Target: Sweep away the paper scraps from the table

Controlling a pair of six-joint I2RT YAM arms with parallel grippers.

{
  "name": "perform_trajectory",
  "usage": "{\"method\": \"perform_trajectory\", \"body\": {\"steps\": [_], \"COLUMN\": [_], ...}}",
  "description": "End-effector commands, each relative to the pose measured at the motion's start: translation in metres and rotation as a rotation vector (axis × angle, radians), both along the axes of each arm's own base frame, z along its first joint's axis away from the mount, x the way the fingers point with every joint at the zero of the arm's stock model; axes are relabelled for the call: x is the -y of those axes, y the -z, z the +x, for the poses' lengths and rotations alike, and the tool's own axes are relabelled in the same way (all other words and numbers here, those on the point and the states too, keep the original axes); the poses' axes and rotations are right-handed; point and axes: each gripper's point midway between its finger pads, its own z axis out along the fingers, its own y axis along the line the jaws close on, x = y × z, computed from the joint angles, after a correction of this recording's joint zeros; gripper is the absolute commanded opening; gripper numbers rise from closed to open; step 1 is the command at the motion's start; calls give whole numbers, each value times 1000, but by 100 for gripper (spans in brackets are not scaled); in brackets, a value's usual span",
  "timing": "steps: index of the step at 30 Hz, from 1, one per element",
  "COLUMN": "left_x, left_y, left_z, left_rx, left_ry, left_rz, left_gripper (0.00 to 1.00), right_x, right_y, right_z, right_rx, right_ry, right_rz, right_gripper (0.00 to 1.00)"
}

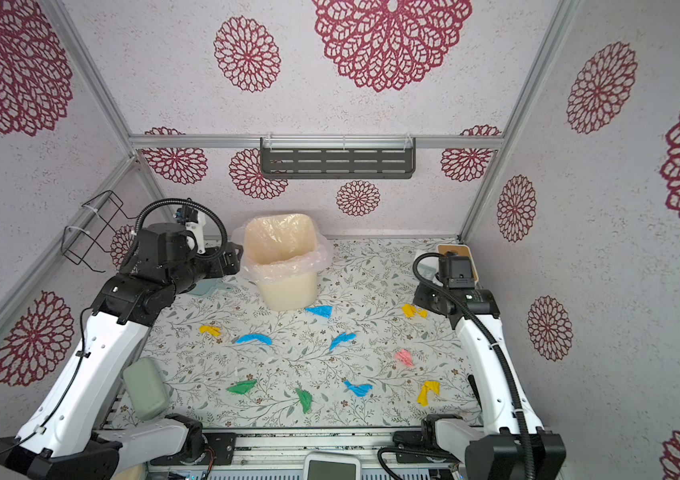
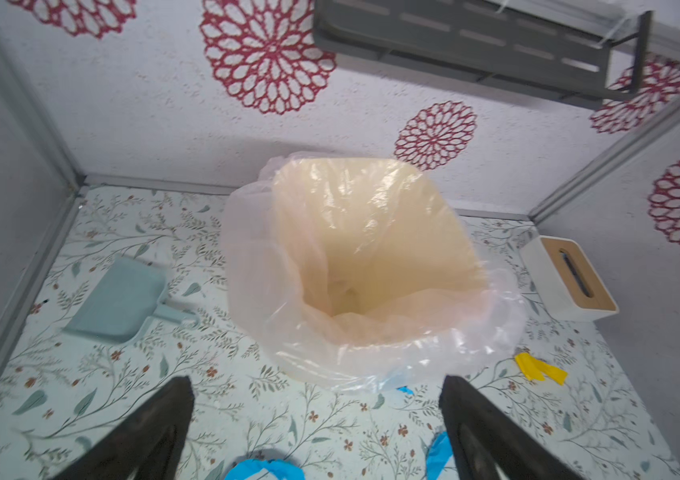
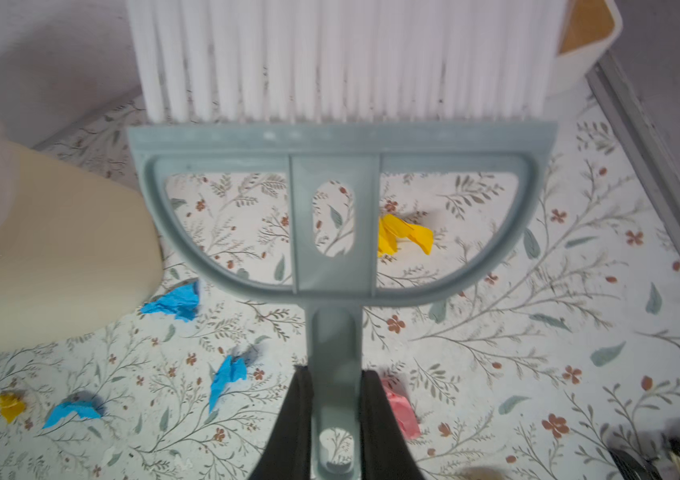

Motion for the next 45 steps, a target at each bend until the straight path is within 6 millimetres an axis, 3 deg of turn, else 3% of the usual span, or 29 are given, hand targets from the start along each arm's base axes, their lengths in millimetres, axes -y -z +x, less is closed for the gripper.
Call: {"method": "perform_trajectory", "body": {"steps": [1,9,15,21,30,45], "left_x": [43,132,172,189,210,228], "left_y": [-2,-47,-58,-60,-43,-40], "left_z": [-1,19,21,24,28,27], "left_rx": [-56,1,-21,-40,-102,-121], "left_ry": [134,411,568,619,646,686], "left_rz": [-49,-319,-511,-561,-580,-598], "left_gripper": [97,97,99,94,84,50], "right_x": [-21,-90,-135,-170,-204,-225], "right_y": [-34,-89,-116,-125,-140,-143], "right_z": [6,12,12,10,4,-5], "right_rx": [69,200,272,293,329,330], "right_ry": [-29,-190,-296,-375,-450,-504], "right_rz": [9,43,76,97,121,136], "right_gripper": [11,11,12,13,14,15]}}
